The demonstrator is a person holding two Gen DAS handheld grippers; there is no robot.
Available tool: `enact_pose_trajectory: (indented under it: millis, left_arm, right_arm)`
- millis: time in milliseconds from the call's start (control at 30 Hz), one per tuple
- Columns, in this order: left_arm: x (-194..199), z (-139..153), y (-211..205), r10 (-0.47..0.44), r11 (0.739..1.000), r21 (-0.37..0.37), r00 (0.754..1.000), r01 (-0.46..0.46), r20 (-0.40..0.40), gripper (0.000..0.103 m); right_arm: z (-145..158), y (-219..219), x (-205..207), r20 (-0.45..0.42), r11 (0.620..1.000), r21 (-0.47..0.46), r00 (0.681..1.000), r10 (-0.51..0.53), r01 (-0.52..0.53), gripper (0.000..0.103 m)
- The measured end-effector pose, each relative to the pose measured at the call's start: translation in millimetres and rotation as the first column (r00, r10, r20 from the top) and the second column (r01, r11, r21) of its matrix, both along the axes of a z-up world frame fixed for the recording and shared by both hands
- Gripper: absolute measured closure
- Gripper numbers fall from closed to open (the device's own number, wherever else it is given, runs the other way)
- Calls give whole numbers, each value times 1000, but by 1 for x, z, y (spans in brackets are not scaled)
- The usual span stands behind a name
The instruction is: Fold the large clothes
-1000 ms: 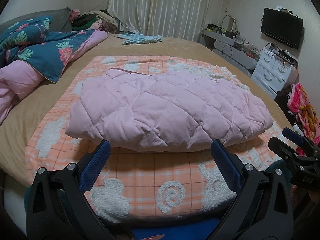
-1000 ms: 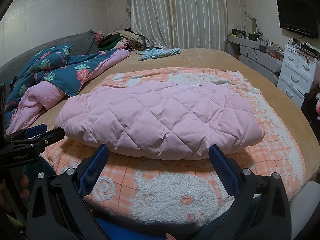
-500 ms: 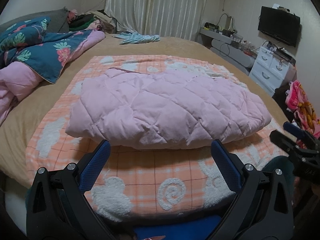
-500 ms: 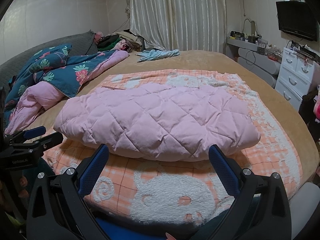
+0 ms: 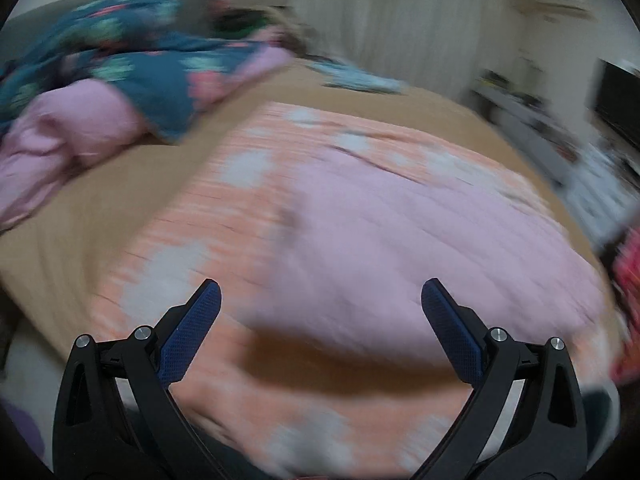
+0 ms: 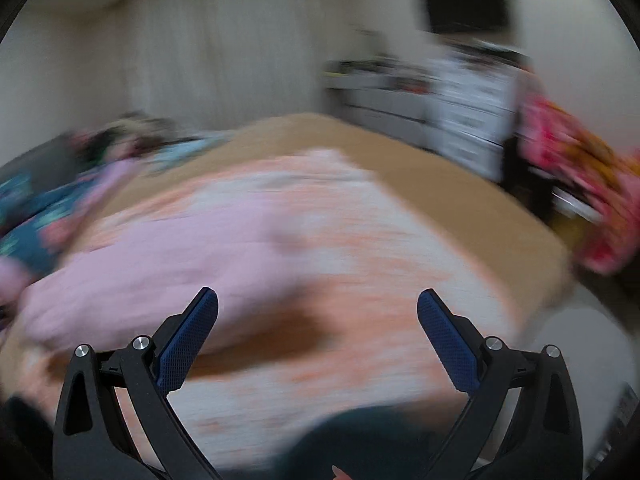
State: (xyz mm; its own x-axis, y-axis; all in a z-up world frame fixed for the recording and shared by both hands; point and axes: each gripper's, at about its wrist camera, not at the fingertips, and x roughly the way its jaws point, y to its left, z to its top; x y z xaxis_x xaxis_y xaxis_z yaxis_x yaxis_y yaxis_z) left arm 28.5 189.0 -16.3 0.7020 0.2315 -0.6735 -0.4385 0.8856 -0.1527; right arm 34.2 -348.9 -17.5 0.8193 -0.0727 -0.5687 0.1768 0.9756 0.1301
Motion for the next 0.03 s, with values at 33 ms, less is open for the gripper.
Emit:
enact_pose_trajectory:
  millis: [33]
  left_arm:
    - [5,-3,25,52,999,-11,998,-53,-16,9]
  right_arm:
    - [-10,-27,6,-20,997,-5,997,-78,78,4]
